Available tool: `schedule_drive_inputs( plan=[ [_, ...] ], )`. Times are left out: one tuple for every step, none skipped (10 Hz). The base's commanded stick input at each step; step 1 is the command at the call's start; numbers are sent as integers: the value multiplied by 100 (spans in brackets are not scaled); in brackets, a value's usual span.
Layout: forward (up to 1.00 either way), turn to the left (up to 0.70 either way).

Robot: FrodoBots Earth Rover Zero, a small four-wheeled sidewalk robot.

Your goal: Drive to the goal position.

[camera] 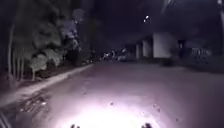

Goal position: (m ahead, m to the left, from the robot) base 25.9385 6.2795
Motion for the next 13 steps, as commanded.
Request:
schedule_drive_inputs(
  plan=[
    [70,0],
    [70,0],
    [70,0],
    [70,0],
    [70,0],
    [70,0],
    [70,0],
    [70,0],
    [70,-18],
    [70,-35],
    [70,-34],
    [70,-2],
    [70,0]
  ],
)
